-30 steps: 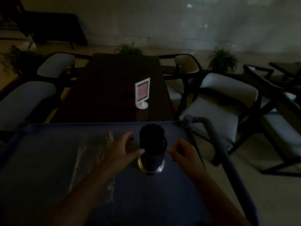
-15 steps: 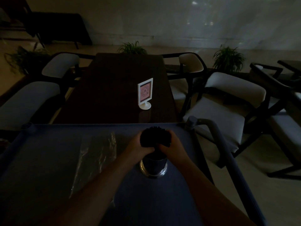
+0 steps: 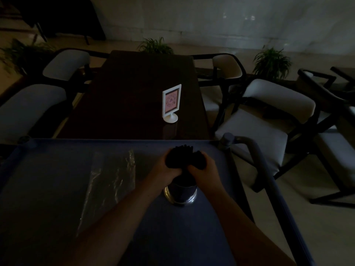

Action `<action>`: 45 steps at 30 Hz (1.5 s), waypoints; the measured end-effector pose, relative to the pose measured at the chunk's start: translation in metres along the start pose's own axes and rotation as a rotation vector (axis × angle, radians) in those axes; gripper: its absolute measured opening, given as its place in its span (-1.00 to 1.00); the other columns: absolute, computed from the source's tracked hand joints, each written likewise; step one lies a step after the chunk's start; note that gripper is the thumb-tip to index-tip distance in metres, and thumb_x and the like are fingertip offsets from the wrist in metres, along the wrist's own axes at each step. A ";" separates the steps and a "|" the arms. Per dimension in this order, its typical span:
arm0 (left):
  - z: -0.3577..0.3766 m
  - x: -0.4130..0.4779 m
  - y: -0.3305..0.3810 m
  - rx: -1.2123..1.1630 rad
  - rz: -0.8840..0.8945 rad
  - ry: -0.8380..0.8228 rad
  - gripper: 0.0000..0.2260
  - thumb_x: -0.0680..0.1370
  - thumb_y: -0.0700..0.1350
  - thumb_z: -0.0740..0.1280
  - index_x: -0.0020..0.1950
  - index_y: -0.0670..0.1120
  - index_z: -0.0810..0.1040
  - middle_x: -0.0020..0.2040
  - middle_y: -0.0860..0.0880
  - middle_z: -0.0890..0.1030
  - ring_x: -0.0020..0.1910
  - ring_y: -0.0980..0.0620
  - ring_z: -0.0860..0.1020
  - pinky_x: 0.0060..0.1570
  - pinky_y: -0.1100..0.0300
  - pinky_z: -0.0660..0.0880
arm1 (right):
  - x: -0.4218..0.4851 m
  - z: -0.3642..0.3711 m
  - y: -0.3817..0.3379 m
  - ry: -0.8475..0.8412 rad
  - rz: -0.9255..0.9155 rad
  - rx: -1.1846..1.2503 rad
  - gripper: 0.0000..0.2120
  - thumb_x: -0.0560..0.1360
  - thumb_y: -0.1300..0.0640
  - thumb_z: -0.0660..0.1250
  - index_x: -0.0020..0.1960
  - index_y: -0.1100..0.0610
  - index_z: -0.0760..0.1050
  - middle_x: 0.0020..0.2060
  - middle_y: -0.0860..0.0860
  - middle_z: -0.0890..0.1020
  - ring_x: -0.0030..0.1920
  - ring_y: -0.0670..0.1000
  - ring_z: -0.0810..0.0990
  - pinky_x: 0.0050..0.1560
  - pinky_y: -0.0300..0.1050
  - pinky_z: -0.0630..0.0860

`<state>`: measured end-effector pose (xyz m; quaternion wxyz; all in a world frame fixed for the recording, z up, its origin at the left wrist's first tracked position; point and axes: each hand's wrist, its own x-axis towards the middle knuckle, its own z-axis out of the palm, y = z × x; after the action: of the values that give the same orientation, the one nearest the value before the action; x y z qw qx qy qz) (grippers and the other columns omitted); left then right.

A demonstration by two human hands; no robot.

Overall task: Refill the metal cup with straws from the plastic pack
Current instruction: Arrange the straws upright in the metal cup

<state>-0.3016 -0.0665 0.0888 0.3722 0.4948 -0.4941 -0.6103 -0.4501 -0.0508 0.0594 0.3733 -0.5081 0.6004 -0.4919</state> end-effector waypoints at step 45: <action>-0.015 -0.025 0.042 0.222 0.249 0.019 -0.45 0.39 -0.04 0.51 0.26 0.34 0.37 0.41 0.05 0.41 0.36 0.05 0.41 0.26 -0.01 0.48 | -0.023 -0.065 -0.183 0.212 0.046 1.171 -0.90 0.53 0.23 0.23 -0.16 0.11 0.40 -0.37 -0.03 0.50 -0.37 -0.08 0.52 -0.19 -0.16 0.54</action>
<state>-0.2830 -0.0557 0.1350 0.3927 0.4736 -0.6124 -0.4964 -0.4627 -0.0141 0.2513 0.5399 -0.1525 0.2743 -0.7810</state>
